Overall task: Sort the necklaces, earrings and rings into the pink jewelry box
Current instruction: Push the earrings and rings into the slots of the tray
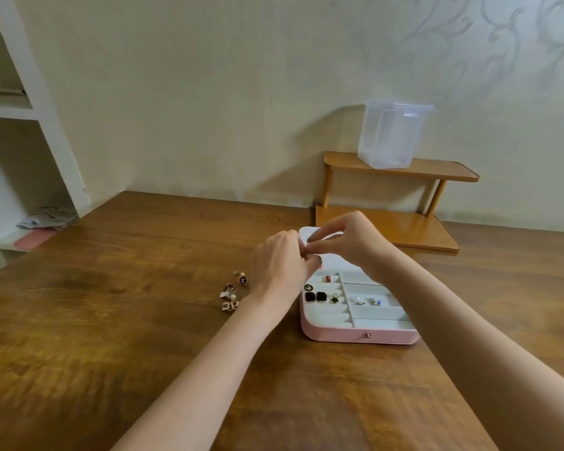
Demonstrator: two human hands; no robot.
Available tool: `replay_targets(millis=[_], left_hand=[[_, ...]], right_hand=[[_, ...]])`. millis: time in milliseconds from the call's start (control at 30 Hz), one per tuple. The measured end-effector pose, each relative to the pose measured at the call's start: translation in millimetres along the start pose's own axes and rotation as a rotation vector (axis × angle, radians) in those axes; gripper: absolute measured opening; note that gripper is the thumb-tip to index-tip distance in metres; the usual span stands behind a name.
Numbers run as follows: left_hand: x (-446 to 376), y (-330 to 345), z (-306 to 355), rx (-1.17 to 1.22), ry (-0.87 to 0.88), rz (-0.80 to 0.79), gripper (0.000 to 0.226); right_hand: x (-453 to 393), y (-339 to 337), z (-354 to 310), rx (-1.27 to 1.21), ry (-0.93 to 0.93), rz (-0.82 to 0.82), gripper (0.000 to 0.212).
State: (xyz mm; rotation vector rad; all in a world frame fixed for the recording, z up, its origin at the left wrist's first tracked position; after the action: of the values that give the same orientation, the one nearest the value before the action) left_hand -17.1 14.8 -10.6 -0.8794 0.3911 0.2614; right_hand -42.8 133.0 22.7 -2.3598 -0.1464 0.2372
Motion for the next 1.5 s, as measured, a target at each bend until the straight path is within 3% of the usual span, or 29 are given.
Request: replay_targets(millis=[167, 367, 533, 1000, 1267, 1500], left_hand=[[5, 14, 2, -0.004, 0.086, -0.130, 0.018], [-8, 18, -18, 0.141, 0.072, -0.364, 0.013], [-14, 27, -20, 0.134, 0.034, -0.405, 0.017], [-22, 32, -10, 0.029, 0.057, -0.456, 0.008], [-22, 35, -11, 0.018, 0.069, -0.431, 0.006], [-23, 32, -11, 0.019, 0.086, -0.442, 0.008]], right_hand=[[3, -5, 19, 0.000, 0.105, -0.092, 0.011], [10, -18, 40, -0.256, 0.281, -0.144, 0.010], [15, -21, 49, -0.216, 0.305, -0.225, 0.016], [8, -13, 49, -0.292, 0.439, -0.176, 0.010], [1, -2, 47, -0.090, 0.407, -0.080, 0.005], [7, 9, 46, 0.135, 0.249, 0.023, 0.009]])
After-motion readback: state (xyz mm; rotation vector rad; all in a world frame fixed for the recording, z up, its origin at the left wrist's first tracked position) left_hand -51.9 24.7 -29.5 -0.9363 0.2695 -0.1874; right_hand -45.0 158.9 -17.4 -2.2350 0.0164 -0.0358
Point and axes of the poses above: each hand's wrist, its own x-axis away from the middle knuckle, its own y-axis out of the palm, z = x × y, the point moved 1 cm from there along -x, towards the middle knuckle, and after that the axes turned 5 degrees about x, right-handed, at the moved point
